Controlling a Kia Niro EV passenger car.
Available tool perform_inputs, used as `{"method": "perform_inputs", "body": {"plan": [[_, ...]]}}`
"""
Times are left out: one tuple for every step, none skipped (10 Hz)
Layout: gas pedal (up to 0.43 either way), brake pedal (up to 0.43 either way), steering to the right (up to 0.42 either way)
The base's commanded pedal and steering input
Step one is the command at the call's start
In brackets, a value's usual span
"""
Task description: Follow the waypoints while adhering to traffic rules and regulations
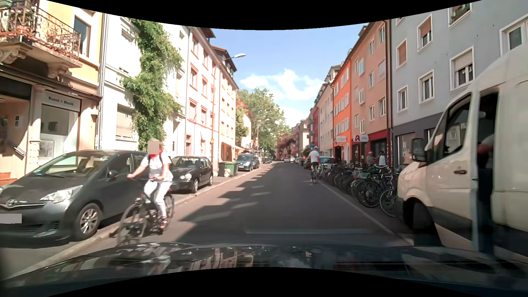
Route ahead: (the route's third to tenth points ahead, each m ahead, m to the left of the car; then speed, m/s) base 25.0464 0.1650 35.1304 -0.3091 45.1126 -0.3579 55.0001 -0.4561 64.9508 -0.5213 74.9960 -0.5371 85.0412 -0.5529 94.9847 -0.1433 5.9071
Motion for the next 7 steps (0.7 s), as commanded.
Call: {"method": "perform_inputs", "body": {"plan": [[0.098, 0.0, -0.007], [0.098, 0.0, -0.007], [0.098, 0.0, -0.007], [0.11, 0.0, -0.007], [0.11, 0.0, -0.007], [0.13, 0.0, -0.007], [0.138, 0.0, -0.007]]}}
